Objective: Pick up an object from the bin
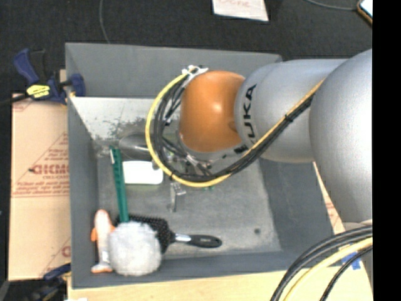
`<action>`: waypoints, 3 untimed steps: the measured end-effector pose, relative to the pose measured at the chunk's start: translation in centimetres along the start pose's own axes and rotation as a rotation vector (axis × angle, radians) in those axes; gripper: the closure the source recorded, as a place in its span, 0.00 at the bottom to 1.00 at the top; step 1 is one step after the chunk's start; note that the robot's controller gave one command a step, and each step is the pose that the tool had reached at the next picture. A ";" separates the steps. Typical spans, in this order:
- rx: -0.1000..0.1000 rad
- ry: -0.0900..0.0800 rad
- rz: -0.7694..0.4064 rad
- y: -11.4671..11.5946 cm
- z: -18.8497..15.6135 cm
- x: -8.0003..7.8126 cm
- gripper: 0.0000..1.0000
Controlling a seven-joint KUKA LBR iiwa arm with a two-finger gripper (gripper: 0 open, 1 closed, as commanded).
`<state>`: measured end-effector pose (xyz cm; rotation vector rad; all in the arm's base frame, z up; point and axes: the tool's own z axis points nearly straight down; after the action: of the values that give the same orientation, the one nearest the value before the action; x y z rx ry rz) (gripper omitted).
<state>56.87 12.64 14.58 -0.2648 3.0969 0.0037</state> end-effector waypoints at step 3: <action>-0.003 0.011 0.206 2.9 1.9 5.4 0.00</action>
Offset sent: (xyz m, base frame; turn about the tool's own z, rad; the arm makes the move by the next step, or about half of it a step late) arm 0.0070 0.0282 -0.0445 -0.0365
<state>51.13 14.58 12.49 0.0543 3.1193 0.0117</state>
